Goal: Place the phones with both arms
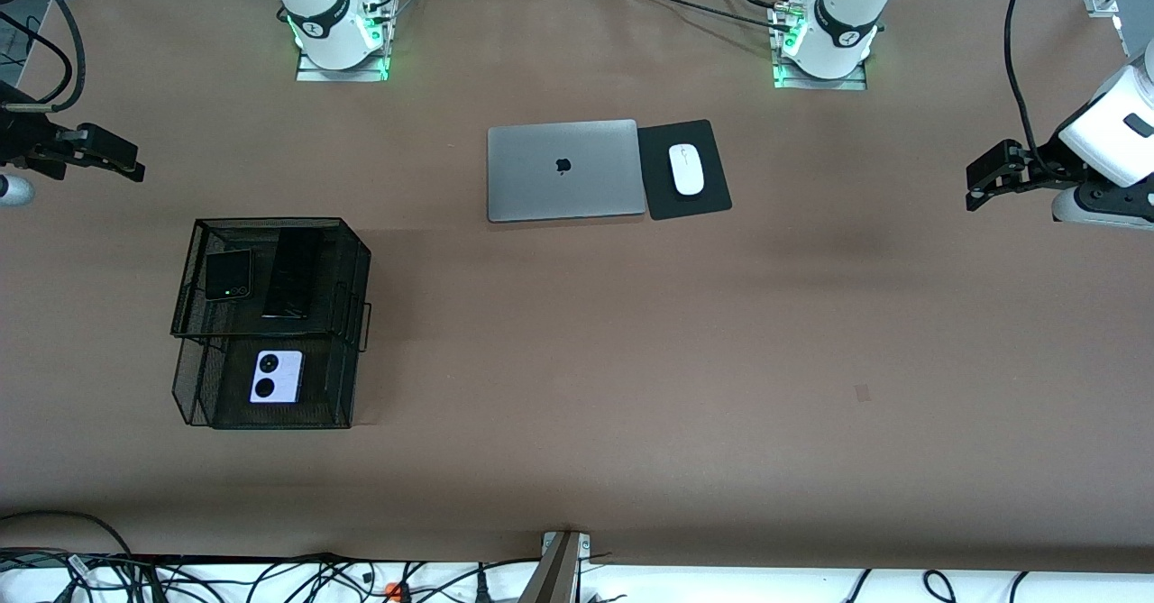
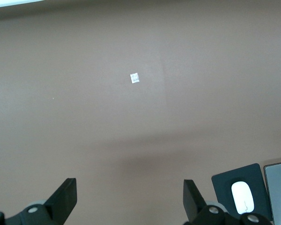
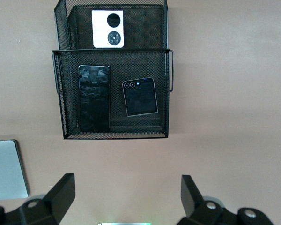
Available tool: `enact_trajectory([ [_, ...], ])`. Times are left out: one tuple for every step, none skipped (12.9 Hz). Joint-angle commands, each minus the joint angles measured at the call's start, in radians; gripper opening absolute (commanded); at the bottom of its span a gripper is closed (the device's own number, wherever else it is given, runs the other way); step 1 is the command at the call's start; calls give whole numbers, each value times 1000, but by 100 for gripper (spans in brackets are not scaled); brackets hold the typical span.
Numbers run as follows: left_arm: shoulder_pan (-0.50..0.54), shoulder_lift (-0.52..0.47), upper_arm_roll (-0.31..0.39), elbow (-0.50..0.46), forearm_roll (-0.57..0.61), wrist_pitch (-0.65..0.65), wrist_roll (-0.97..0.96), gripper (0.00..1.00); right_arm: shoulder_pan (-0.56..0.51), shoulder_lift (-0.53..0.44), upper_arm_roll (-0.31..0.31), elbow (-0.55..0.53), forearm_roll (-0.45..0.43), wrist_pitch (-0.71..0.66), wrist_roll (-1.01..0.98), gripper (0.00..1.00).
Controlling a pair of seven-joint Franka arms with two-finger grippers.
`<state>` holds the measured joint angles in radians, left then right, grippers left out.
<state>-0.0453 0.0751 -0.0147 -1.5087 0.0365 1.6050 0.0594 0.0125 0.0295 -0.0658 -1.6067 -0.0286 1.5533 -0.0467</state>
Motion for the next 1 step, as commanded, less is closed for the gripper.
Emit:
enact_trajectory([
  [-1, 12, 2, 28, -23, -23, 0, 100, -11, -8, 15, 4, -19, -15, 10, 100],
])
